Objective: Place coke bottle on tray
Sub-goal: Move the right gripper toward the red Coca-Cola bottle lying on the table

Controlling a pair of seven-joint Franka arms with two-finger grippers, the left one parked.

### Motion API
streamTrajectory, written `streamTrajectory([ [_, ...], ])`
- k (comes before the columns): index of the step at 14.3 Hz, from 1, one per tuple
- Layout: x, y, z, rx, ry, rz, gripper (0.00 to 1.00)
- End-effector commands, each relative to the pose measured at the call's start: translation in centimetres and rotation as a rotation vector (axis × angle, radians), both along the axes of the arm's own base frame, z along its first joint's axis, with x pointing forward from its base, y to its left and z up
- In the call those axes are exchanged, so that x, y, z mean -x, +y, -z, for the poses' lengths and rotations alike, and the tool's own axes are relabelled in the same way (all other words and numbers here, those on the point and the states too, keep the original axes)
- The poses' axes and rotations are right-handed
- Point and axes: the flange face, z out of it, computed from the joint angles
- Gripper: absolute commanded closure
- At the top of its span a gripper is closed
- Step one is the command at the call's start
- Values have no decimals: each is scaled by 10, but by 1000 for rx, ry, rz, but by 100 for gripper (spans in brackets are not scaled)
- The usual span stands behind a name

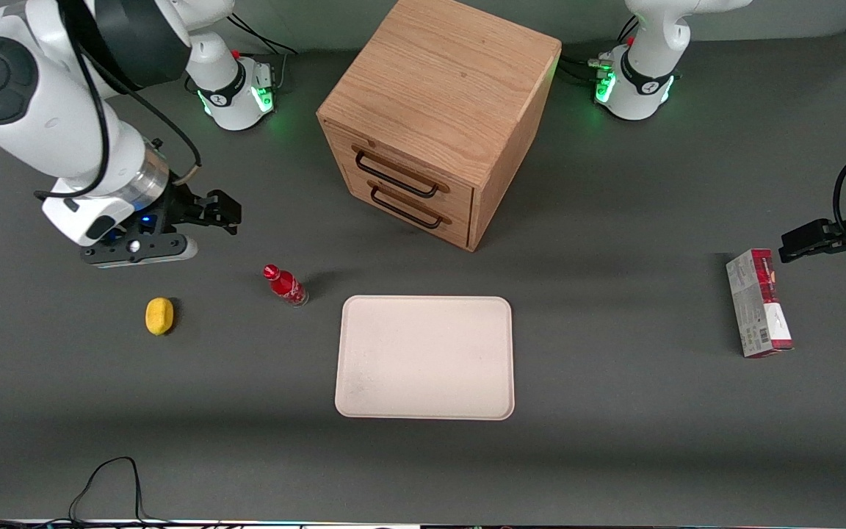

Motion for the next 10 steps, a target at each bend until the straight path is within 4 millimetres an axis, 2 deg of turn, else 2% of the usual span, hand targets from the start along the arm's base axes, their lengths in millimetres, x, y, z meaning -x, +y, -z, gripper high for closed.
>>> streamTrajectory([
  [1, 25, -15, 14, -42, -29, 37, 0],
  [5, 39, -18, 48, -44, -38, 64, 0],
  [7, 34, -17, 65, -47, -45, 65, 0],
  [10, 21, -13, 110, -52, -61, 70, 0],
])
